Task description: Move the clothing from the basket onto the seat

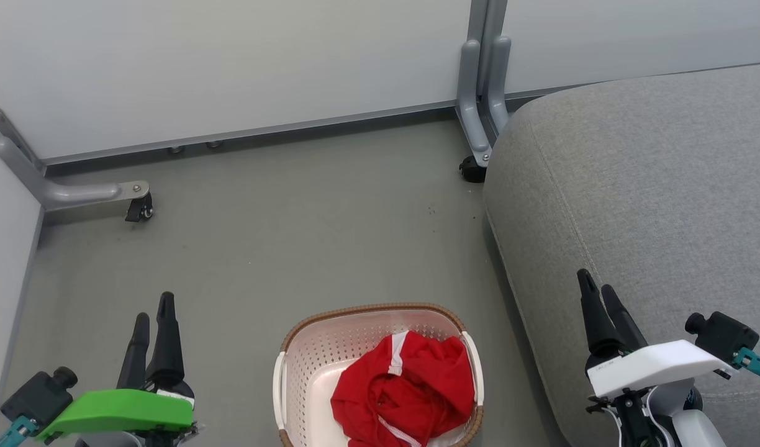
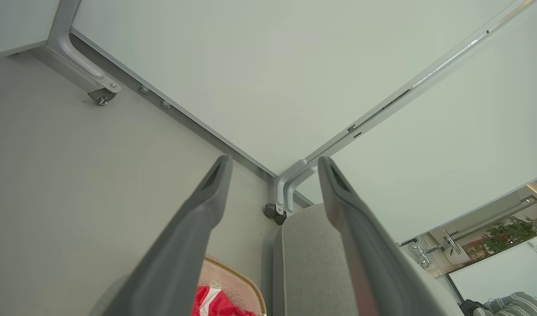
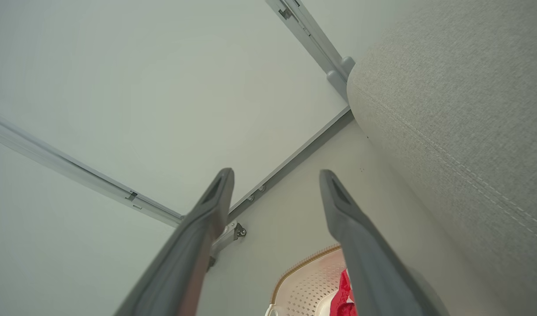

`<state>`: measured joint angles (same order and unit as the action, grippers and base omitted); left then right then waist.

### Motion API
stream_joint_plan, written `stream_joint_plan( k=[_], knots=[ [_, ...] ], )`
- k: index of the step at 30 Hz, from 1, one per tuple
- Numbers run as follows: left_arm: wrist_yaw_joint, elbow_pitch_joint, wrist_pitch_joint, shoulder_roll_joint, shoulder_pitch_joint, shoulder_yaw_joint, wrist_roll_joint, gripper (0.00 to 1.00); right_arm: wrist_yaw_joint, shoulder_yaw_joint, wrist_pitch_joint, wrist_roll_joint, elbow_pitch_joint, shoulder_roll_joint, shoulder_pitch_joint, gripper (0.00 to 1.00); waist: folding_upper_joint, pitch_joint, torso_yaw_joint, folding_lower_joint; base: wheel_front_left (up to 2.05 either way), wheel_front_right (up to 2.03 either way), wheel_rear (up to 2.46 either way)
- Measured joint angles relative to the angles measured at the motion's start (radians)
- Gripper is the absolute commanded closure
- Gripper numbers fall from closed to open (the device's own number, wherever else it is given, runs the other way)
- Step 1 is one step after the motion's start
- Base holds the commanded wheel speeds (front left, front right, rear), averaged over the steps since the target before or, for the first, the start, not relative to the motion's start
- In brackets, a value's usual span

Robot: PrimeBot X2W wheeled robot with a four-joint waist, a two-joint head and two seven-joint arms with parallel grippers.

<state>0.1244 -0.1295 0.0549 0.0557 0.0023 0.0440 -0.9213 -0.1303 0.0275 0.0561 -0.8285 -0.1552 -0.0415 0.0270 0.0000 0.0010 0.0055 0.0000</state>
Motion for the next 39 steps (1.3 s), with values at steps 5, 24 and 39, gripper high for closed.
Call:
stream_joint_plan(
  k=[5,24,39],
  knots=[
    [0.000,0.015,0.018,0.002,0.008,-0.009,0.072,0.00,0.000,0.012,0.017,0.075,0.013,0.000,-0.001,0.00,0.0000,0.000,0.001,0.0000,0.00,0.00,0.00],
    [0.000,0.056,0.072,0.020,0.029,-0.039,0.303,0.00,0.000,0.040,0.073,0.310,0.050,-0.002,-0.018,0.00,0.0000,0.004,0.003,0.0000,0.00,0.00,0.00],
    [0.003,0.071,0.113,0.027,0.046,-0.053,0.454,0.00,0.000,0.060,0.111,0.470,0.079,-0.003,-0.027,0.00,0.0000,0.002,0.005,0.0000,0.00,0.00,0.00]
  ],
)
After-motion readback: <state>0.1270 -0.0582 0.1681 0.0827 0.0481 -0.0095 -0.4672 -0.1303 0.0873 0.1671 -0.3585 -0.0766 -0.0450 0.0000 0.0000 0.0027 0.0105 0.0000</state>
